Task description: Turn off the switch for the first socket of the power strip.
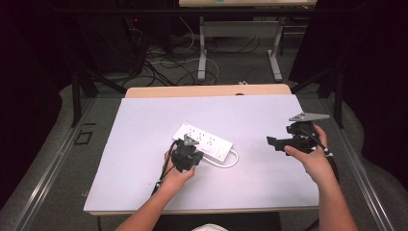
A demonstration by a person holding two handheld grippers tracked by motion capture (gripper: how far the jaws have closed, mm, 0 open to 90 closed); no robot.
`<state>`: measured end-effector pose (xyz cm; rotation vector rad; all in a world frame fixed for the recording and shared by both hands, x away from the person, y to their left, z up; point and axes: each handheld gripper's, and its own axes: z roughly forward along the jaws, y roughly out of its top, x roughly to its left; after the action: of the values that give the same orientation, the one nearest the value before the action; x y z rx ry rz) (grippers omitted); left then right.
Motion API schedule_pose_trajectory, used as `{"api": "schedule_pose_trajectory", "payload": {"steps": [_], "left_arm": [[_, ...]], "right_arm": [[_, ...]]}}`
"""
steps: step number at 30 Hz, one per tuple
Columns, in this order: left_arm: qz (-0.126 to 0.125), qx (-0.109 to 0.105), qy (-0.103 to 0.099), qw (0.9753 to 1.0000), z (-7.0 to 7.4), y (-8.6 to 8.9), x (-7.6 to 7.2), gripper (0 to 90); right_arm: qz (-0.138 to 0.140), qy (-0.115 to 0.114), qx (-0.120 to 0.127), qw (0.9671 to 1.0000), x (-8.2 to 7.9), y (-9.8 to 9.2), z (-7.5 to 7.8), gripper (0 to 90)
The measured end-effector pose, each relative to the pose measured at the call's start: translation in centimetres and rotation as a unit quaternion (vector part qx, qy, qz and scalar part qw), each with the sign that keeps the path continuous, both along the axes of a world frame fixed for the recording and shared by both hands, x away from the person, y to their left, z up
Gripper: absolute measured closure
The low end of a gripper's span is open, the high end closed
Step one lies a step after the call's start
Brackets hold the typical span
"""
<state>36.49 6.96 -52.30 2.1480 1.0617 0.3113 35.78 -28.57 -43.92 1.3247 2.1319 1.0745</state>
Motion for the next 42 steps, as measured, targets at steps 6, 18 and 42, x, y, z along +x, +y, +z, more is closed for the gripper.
{"api": "schedule_pose_trajectory", "payload": {"steps": [6,18,42], "left_arm": [[0.007,0.007,0.003,0.9999,0.1,-0.5,0.8,90.0],[0.028,-0.005,0.010,0.9995,0.5,-0.7,2.6,90.0],[0.046,0.003,0.044,0.9980,-0.1,-1.2,4.8,90.0]], "right_arm": [[0.000,0.000,0.001,1.0000,0.1,0.0,-0.1,12.8],[0.000,-0.001,-0.002,1.0000,0.1,0.1,-0.3,12.2],[0.003,0.004,0.001,1.0000,0.1,0.2,-0.4,12.2]]}}
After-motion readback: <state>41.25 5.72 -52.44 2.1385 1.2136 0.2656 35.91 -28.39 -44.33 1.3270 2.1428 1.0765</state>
